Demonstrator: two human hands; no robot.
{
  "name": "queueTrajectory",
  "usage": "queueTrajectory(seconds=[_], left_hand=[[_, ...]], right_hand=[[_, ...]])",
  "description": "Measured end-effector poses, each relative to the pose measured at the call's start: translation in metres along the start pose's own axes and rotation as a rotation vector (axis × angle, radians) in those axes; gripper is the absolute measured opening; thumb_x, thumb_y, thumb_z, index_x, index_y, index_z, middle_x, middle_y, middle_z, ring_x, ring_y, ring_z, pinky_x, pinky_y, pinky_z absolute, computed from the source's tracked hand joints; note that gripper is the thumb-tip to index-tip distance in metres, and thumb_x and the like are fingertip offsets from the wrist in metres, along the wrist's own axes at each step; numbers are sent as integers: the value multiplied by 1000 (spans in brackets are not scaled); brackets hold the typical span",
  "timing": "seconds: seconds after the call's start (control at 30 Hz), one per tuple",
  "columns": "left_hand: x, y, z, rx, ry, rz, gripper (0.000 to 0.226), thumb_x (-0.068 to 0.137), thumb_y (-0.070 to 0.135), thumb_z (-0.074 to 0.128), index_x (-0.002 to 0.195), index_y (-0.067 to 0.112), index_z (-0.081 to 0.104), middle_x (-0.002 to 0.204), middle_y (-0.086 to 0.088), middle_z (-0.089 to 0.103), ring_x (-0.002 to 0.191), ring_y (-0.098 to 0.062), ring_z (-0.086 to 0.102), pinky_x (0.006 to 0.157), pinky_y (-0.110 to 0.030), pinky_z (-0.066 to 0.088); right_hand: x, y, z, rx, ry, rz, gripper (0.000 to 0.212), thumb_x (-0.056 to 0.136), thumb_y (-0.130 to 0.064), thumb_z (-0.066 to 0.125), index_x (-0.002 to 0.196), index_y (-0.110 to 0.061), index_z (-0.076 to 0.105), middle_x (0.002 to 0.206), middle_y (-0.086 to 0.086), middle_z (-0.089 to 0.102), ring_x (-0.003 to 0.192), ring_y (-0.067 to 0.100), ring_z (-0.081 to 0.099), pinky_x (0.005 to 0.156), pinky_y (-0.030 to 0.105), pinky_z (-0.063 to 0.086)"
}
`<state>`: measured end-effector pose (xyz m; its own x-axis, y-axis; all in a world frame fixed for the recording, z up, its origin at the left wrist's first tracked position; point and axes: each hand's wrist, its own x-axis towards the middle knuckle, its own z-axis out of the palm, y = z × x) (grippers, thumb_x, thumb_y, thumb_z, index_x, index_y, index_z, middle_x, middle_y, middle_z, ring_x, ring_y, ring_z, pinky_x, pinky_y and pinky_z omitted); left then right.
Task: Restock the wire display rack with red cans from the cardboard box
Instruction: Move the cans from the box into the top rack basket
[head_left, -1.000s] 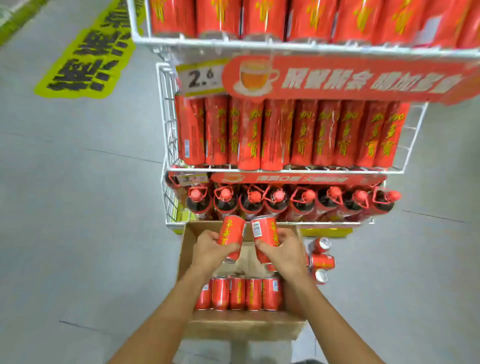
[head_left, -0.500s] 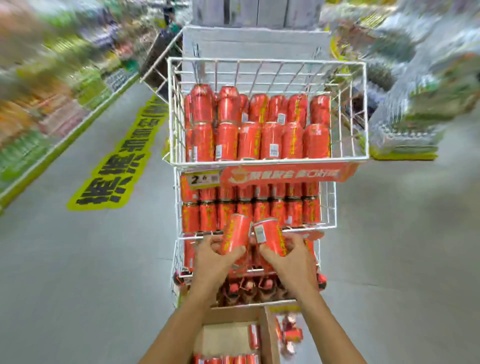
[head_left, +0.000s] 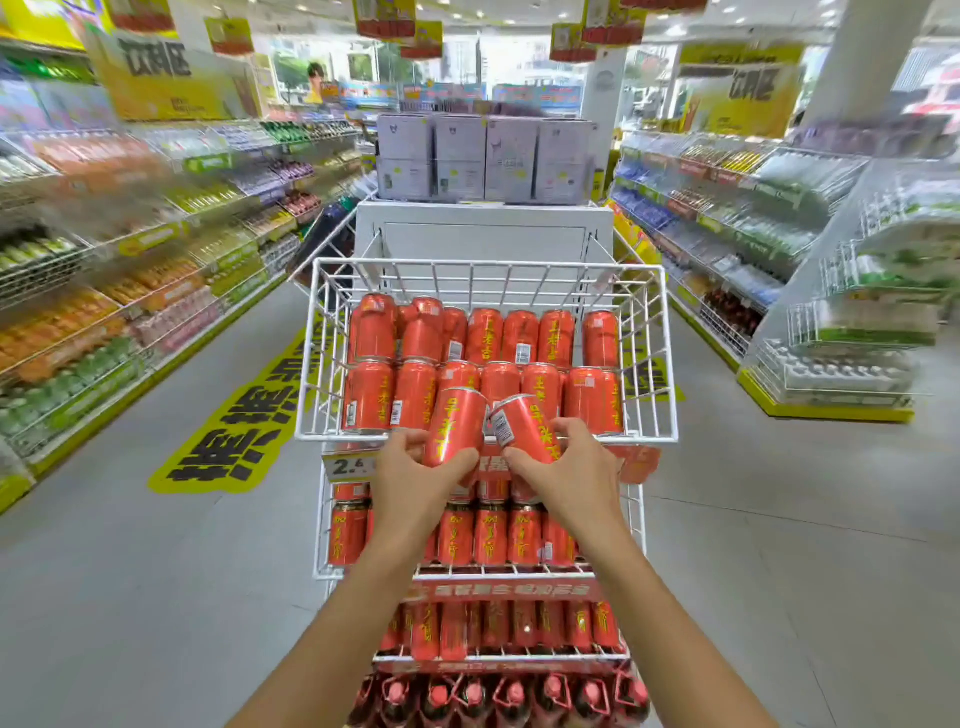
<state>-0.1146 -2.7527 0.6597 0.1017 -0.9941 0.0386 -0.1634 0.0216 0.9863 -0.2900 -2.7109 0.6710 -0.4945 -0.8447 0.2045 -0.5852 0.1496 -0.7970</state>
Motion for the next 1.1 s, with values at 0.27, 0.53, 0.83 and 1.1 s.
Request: queueTrajectory(seconds=[0.27,0.53,0.83,1.1], left_hand=[[63,28,-15,234,60,150,60,60,37,90,112,23,62,87,5,65,76,-12,66,55,-23,46],[115,43,-14,246,-44,196,67,58,40,93,116,22,65,106,5,65,97,-21,67,83,-44,60],[146,37,7,179,-160,142,74,34,53,92,103,32,76,103,5,70,91,-8,65,68,-22,50],[172,32,19,169,-144,48,80,33,60,96,99,25,66,100,1,70,93,-14,69,72,-30,55]], right_hand=[[51,-18,-4,-123,-57,-98,73,74,-56,82,132,-22,56,119,0,66,110,23,63,91,42,57],[86,-21,3,2,-67,-114,78,71,-42,88,138,-23,53,115,-12,58,109,13,56,88,31,48],[120,-16,19,171,-106,-44,96,60,-56,94,139,-22,52,126,-7,62,115,13,63,95,33,57],[143,-9,32,264,-178,-54,53,56,-56,96,100,-39,71,97,-24,78,90,-7,73,83,28,64]])
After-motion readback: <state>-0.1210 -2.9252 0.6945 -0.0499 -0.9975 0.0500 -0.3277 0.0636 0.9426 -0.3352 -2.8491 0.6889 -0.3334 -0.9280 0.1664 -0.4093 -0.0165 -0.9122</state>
